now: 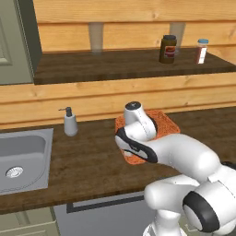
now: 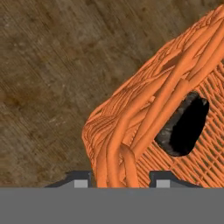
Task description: Open the cabinet, pick up the bread from the cabinet and place it in the basket. Then move the basket to the dining counter.
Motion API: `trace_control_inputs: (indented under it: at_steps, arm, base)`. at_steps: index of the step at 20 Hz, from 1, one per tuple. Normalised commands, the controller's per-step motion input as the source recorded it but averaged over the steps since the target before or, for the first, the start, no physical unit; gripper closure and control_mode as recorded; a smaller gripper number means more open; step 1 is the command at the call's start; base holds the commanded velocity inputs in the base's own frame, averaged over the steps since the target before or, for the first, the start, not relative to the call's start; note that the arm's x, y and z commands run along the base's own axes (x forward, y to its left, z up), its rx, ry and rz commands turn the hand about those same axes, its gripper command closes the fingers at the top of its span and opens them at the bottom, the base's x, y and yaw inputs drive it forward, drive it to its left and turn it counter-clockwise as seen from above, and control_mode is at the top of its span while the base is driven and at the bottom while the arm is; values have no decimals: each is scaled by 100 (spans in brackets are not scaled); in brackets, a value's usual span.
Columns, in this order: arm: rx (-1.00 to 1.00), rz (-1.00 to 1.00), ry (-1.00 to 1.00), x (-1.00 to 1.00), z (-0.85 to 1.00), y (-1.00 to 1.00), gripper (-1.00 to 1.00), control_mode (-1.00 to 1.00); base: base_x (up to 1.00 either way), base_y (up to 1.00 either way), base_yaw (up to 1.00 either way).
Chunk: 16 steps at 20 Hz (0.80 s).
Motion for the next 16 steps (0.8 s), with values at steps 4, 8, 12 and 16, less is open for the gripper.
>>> trace_control_inputs:
  at_steps: [4, 8, 12, 16]
  arm:
    - [-7, 0, -13, -48, 38, 0, 100, -100]
    - [-7, 0, -18, -63, 78, 0, 100, -100]
    - [-5, 0, -10, -60, 93, 0, 100, -100]
    - [-5, 0, -1, -58, 94, 0, 100, -100]
  base:
    - [0, 0, 0]
    - [0, 0, 0]
    - [0, 0, 0]
    - [0, 0, 0]
